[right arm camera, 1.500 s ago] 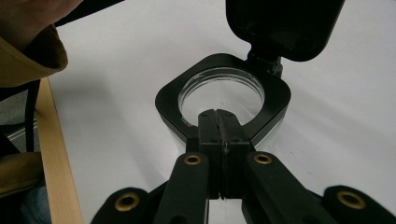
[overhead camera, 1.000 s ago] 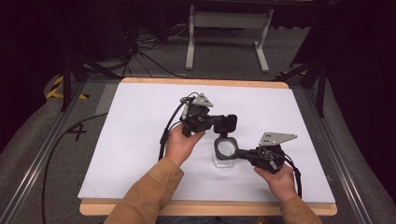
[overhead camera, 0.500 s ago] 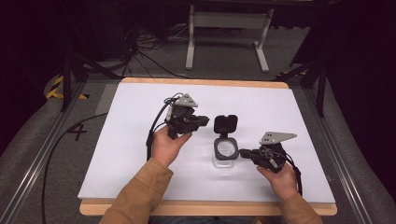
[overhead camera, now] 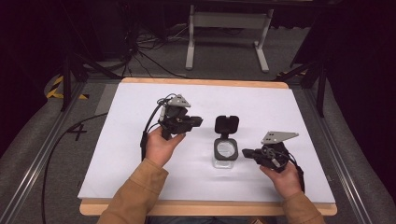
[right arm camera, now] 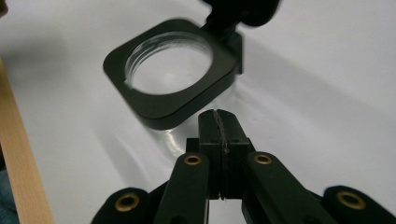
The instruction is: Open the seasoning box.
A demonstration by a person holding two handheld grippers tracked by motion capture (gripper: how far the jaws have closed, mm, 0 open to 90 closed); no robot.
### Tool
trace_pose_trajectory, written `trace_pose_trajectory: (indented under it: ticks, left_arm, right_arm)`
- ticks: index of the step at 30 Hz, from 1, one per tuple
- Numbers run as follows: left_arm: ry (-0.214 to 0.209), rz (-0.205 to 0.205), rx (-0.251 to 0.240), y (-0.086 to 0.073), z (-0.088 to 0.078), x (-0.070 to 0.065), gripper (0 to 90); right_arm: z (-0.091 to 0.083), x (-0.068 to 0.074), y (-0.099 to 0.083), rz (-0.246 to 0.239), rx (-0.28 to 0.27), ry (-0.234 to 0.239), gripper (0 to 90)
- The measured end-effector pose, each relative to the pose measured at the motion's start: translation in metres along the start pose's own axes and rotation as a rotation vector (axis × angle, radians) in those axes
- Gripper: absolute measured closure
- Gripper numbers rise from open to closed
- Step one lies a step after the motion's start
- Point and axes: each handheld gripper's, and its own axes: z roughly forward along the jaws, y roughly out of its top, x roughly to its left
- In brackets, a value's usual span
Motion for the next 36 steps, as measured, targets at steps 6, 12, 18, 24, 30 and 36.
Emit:
trace_pose_trajectory:
  ticks: [6, 12, 18, 24, 30, 36]
  left_arm:
    - [0.05, -0.007, 0.04, -0.018, -0.029, 0.011, 76.2]
    - [0.126, -0.086, 0.077, -0.039, -0.048, 0.03, 69.5]
    - [0.158, -0.083, 0.175, -0.068, -0.046, 0.054, 62.8]
    - [0.163, -0.128, 0.237, -0.089, -0.035, 0.078, 62.8]
    - [0.176, -0.16, 0.268, -0.109, -0.023, 0.095, 63.6]
    - [0.178, -0.17, 0.318, -0.112, -0.009, 0.096, 60.1]
  right_arm:
    - [-0.032, -0.026, 0.004, 0.01, -0.055, -0.08, 89.4]
    - [-0.046, -0.062, -0.002, 0.069, -0.055, -0.164, 85.6]
    - [-0.047, -0.088, -0.014, 0.133, -0.036, -0.216, 74.7]
    - [-0.043, -0.109, -0.031, 0.175, 0.026, -0.255, 68.4]
    - [-0.032, -0.127, -0.051, 0.218, 0.085, -0.28, 63.0]
    - [-0.021, -0.135, -0.062, 0.231, 0.12, -0.296, 59.1]
